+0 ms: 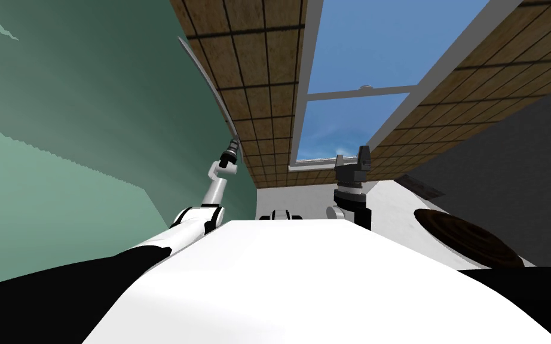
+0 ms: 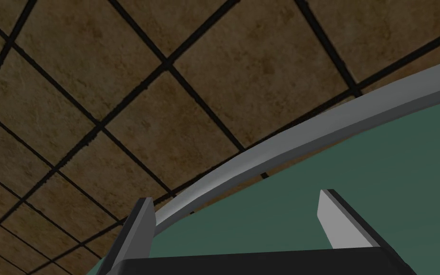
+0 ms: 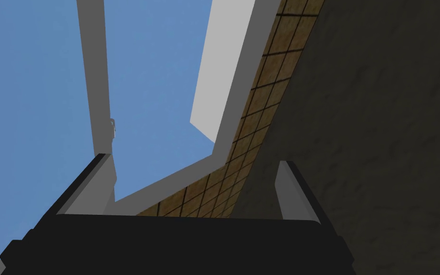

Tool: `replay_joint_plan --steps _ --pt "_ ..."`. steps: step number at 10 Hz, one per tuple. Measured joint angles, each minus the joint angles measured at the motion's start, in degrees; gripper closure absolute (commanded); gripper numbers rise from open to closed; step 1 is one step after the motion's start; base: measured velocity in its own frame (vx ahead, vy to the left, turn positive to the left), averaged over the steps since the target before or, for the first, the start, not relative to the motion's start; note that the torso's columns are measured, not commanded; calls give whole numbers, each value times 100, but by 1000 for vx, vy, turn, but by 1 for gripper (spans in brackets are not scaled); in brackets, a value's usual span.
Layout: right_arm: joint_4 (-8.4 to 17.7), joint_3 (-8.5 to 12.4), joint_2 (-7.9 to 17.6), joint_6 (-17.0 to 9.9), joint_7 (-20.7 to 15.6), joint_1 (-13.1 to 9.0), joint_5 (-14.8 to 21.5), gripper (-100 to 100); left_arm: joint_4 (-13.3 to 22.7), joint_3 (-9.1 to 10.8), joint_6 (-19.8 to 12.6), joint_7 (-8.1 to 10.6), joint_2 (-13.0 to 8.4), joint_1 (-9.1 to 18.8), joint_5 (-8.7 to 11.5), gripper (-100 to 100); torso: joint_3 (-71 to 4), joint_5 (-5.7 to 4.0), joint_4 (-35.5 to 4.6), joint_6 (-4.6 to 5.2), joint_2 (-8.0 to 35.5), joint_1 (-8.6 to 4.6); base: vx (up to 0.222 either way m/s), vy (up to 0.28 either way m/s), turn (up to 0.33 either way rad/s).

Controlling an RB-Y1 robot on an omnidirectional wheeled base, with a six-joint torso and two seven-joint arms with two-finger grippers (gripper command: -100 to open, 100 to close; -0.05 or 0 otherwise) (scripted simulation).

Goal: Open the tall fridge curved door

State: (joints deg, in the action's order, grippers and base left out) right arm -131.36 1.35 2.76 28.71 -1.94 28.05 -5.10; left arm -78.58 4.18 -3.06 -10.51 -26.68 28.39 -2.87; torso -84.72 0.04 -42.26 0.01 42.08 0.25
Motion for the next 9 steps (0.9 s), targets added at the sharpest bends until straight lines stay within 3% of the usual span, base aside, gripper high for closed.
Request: replay_joint_plan --steps 9 --pt "0 0 0 0 0 1 0 0 1359 51 -654 -150 -476 1272 6 -100 8 -2 -3 -5 12 -10 -10 13 -88"
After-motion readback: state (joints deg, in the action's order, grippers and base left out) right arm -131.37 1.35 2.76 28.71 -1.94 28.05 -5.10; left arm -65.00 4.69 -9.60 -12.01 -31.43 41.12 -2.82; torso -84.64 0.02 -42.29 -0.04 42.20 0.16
